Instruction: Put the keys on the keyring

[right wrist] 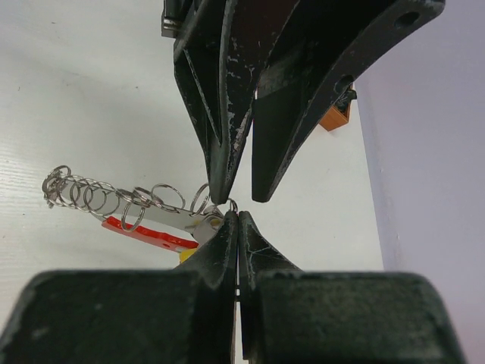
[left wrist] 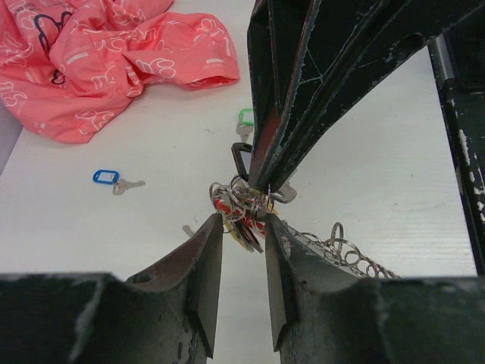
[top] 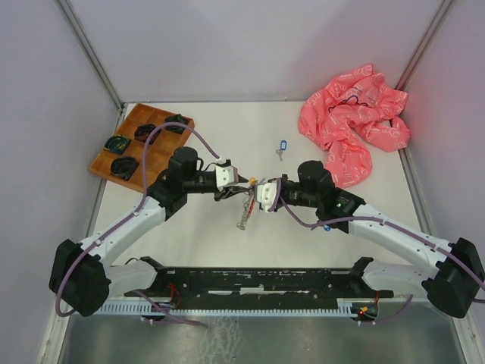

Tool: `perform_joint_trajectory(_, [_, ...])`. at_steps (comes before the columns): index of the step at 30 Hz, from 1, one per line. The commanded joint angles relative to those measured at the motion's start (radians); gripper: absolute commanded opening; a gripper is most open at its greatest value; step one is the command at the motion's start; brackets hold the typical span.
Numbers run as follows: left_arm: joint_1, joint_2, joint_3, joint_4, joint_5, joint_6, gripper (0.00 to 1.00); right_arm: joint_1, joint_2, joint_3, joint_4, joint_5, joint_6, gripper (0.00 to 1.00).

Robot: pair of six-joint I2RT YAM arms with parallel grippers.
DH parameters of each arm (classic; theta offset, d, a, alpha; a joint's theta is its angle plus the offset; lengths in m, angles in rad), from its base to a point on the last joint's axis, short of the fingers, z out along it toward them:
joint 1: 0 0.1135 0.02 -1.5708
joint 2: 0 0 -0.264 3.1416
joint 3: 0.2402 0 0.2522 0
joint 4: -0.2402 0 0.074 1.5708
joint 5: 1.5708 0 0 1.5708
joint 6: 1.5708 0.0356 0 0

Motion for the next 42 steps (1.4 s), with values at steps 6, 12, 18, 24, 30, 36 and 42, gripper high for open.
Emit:
perform_joint_trajectory(6, [0.004, 0.032, 0.065, -0.037, 0.069, 0.043, 0.3, -0.003, -0.028, 0.054, 0.069, -0.042, -0.003, 0.01])
perform_joint_trajectory(12, [0.004, 0.053, 0.077, -0.048, 0.089, 0.037, 0.27, -0.003, -0.025, 0.055, 0.069, -0.05, 0.0, 0.01])
perform_joint_trajectory(18, [0.004, 0.066, 0.088, -0.063, 0.098, 0.034, 0.19, -0.002, -0.024, 0.056, 0.074, -0.055, 0.006, 0.01])
perform_joint_trajectory(24, [0.004, 0.06, 0.101, -0.085, 0.065, 0.028, 0.03, -0.003, -0.056, 0.044, 0.052, 0.002, 0.009, 0.01])
perform_joint_trajectory(30, [0.004, 0.009, 0.081, -0.026, -0.036, -0.048, 0.03, -0.004, -0.126, -0.002, -0.009, 0.118, 0.01, 0.01])
perform_joint_trajectory(36, [0.004, -0.03, 0.055, 0.071, -0.073, -0.127, 0.03, -0.004, -0.13, -0.027, -0.03, 0.135, 0.004, 0.01])
perform_joint_trajectory(42, [0.004, -0.043, 0.048, 0.082, -0.097, -0.139, 0.03, -0.004, -0.104, -0.03, 0.01, 0.102, 0.036, 0.01])
